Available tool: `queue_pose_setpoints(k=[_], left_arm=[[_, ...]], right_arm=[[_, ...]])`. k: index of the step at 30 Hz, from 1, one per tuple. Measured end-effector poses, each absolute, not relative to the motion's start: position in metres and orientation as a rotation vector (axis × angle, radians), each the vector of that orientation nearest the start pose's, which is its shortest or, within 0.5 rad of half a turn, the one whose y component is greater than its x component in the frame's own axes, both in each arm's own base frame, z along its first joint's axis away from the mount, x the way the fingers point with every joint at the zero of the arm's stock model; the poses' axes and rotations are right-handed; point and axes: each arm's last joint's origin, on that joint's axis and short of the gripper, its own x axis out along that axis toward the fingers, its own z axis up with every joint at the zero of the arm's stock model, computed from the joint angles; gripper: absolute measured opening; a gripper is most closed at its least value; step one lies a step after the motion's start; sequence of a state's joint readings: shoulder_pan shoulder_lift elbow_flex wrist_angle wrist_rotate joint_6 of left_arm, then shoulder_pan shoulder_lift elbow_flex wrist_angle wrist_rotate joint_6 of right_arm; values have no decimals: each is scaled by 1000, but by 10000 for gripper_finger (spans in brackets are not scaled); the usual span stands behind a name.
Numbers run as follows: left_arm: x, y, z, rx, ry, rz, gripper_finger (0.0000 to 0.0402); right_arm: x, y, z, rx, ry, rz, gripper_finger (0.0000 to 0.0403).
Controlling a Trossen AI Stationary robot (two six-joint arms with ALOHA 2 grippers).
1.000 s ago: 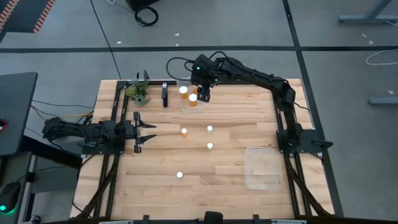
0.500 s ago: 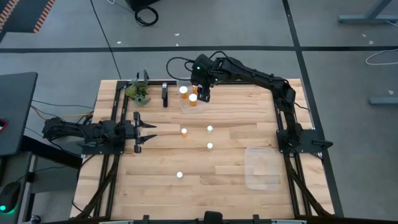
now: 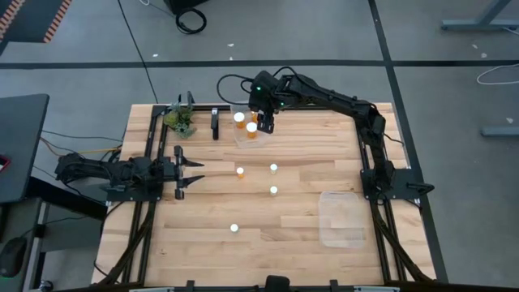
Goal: Pick and place medicine bottles into bin by pill shape (circle, oval)
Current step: Put the orange capsule bottle into the top transparent bin
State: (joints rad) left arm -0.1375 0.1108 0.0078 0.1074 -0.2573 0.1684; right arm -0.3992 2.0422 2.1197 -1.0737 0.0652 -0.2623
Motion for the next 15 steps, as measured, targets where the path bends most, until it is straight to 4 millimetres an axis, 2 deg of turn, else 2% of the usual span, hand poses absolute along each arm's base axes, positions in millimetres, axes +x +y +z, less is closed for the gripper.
queue_pose_setpoints(k=[4,15], left_arm=[[103,-7,168,167,5,120,179],[103,-7,168,167,5,120,183]], right_arm=[[398,-172,332,-50,1020,-264,232],[397,-183,283,10,1080,-244,232]])
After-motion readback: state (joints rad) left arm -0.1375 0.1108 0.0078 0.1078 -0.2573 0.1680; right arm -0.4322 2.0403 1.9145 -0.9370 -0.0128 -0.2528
